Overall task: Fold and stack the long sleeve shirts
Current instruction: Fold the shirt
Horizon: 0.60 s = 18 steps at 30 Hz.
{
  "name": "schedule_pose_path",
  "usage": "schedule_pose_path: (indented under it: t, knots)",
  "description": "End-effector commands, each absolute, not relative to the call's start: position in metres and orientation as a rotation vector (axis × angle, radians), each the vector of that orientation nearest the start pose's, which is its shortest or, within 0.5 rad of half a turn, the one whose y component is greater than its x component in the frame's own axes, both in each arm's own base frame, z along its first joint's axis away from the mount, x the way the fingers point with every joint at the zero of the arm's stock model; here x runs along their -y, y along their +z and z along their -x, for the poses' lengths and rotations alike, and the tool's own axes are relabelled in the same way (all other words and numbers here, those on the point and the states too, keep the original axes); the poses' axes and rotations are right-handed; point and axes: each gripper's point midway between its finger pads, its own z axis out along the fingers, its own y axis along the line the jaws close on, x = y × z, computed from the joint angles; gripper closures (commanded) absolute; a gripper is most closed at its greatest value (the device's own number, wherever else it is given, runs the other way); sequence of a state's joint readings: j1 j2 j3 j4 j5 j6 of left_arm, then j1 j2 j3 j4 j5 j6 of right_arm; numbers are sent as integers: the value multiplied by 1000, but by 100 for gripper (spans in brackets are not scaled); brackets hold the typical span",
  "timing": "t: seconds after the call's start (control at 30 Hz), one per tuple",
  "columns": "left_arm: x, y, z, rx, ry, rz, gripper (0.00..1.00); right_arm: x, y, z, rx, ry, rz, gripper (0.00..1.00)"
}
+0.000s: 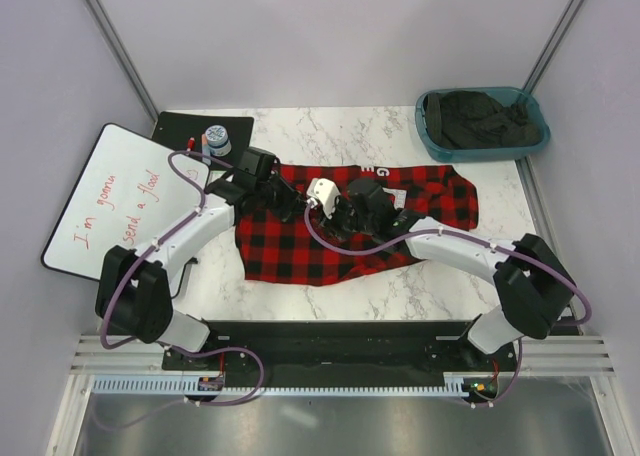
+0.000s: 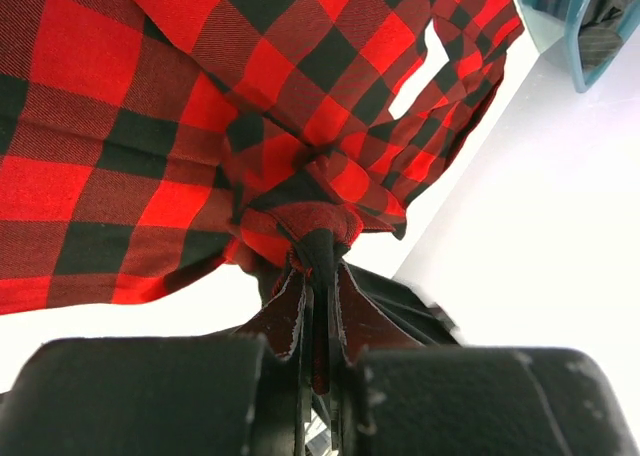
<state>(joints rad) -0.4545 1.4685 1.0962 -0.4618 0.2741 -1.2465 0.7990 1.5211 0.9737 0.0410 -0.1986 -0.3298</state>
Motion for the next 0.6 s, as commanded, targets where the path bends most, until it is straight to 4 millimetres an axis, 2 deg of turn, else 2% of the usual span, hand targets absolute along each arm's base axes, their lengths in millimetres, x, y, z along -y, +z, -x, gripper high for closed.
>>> schedule_pose_path:
  t: [0.0, 0.07, 0.1, 0.13, 0.17, 0.2, 0.23, 0.27, 0.3, 0.33, 0.37, 0.4, 0.43, 0.47, 0.53, 0.57]
  knots:
    - [251, 185, -312, -2465, -1121, 904, 94, -342, 150, -304, -1722, 477, 1219, 76]
    - [250, 191, -312, -2448, -1125, 792, 79, -340, 154, -302, -1707, 493, 1234, 100]
    - [250, 196, -314, -2424, -1129, 732, 67, -342, 157, -296, -1688, 541, 1255, 100]
    - [247, 200, -315, -2405, -1122, 671, 43, -339, 154, -290, -1702, 574, 1274, 100]
    - [236, 207, -318, -2374, -1095, 542, 34, -334, 162, -293, -1694, 603, 1273, 100]
    - [229, 211, -319, -2356, -1082, 471, 25, -334, 162, -280, -1691, 691, 1319, 100]
    - [219, 215, -323, -2331, -1054, 392, 9, -334, 170, -280, -1664, 720, 1338, 100]
    - [197, 227, -331, -2258, -964, 196, 5, -329, 178, -281, -1652, 748, 1338, 100]
    - [184, 233, -335, -2218, -904, 106, 1, -325, 179, -277, -1658, 775, 1359, 100]
    - [156, 235, -346, -2160, -784, -12, 0, -327, 193, -272, -1600, 834, 1390, 100]
    - [157, 252, -336, -2071, -822, -186, 1, -327, 199, -269, -1569, 860, 1414, 100]
    - [153, 258, -335, -2012, -789, -302, 1, -324, 198, -261, -1574, 890, 1448, 100]
    - [149, 265, -333, -1948, -761, -397, 1, -327, 208, -253, -1523, 942, 1483, 100]
    - [156, 266, -317, -1832, -790, -652, 3, -326, 211, -250, -1473, 933, 1530, 100]
    - [162, 277, -300, -1707, -796, -807, 5, -324, 215, -237, -1443, 982, 1583, 100]
    - [176, 278, -275, -1557, -880, -1002, 5, -324, 216, -233, -1413, 992, 1610, 100]
